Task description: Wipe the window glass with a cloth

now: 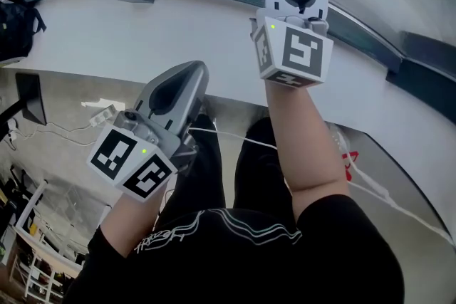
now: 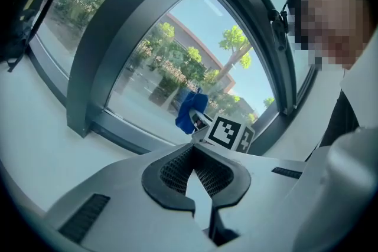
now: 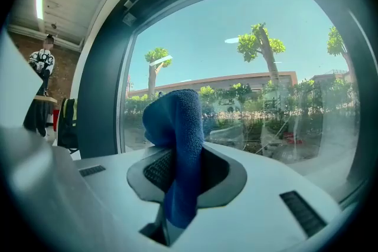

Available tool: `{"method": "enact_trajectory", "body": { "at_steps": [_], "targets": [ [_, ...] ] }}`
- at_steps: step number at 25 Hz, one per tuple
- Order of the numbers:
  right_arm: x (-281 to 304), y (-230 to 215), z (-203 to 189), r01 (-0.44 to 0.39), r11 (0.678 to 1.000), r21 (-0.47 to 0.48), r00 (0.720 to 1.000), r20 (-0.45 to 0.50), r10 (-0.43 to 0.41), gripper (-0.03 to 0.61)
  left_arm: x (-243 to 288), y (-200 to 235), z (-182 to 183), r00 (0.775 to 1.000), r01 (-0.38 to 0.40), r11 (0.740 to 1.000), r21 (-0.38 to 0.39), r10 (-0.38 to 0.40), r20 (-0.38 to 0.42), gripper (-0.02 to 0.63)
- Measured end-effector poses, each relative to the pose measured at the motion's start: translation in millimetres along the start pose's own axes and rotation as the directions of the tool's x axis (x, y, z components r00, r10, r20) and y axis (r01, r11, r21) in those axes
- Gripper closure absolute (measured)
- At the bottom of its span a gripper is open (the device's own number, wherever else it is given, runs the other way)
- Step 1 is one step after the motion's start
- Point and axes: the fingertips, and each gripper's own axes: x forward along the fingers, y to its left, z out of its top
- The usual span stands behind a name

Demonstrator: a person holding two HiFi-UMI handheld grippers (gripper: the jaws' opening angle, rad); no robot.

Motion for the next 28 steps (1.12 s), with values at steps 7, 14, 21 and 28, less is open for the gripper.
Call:
{"method": "enact_trajectory", "body": {
  "at_steps": [7, 14, 21, 28],
  "targets": [
    [-30, -66, -7, 0.043, 0.999, -0.005, 0.999, 0.001, -0.043, 0.514, 34, -43, -26, 0.999, 0.027, 1.0, 0.012, -0.027, -0.028, 0.607],
    [-56, -122, -15, 0.063, 0.998, -0.019, 0.998, -0.01, -0.063, 0.514, 72, -82, -51, 0.997, 0.049, 0.999, 0.008, -0.049, -0.053, 0.607],
    [-83, -186, -21, 0.085, 0.996, -0.035, 0.996, -0.016, -0.086, 0.514, 117, -129, -73, 0.992, 0.093, 0.996, 0.009, -0.092, -0.089, 0.607],
    [-109, -248, -22, 0.12, 0.991, -0.054, 0.993, -0.006, -0.12, 0.514, 159, -177, -87, 0.983, 0.136, 0.99, 0.045, -0.129, -0.129, 0.607]
  ]
}}
